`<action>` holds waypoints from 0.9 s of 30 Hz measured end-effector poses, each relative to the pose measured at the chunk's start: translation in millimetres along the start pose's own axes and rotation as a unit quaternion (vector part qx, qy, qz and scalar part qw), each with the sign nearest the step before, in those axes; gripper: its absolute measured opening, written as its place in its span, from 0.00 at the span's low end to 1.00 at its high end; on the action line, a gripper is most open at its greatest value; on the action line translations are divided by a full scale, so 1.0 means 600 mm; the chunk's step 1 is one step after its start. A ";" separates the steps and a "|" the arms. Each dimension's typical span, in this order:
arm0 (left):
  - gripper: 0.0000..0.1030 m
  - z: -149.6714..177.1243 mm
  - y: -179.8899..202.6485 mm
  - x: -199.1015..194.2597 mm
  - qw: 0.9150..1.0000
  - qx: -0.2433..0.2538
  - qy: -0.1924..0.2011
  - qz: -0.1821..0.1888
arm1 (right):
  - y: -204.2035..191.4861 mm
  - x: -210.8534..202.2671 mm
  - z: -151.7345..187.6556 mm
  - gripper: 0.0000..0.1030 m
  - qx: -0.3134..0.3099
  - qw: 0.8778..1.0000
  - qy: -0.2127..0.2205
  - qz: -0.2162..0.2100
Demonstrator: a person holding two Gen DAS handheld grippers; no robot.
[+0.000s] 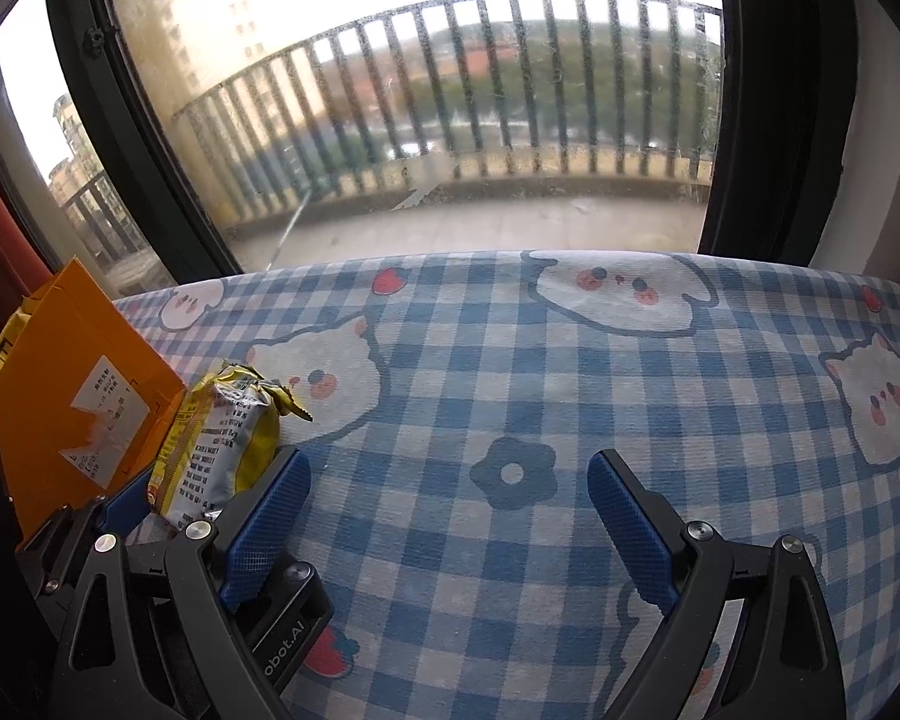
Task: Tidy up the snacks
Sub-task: 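Close the left tool on the yellow-white snack packet, then carry the yellow-white packet over the orange box with the left tool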
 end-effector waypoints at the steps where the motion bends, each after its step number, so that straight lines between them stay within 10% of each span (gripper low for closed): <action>1: 0.70 0.002 0.002 -0.002 1.000 0.002 0.001 0.001 | -0.002 0.003 0.001 0.93 -0.004 1.000 -0.001 0.002; 27: 0.69 -0.020 0.005 -0.190 0.996 0.028 0.064 0.049 | -0.027 -0.167 -0.023 0.93 -0.065 0.997 0.033 0.011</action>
Point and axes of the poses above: each gripper's, at about its wrist camera, not at the fingertips, and x roughly the way its jaws point, y to its right, z to its underside, the point moved 2 cm from there along x, roughly the way its jaws point, and after that the axes turned 7 degrees about y, right-handed, at the moved point
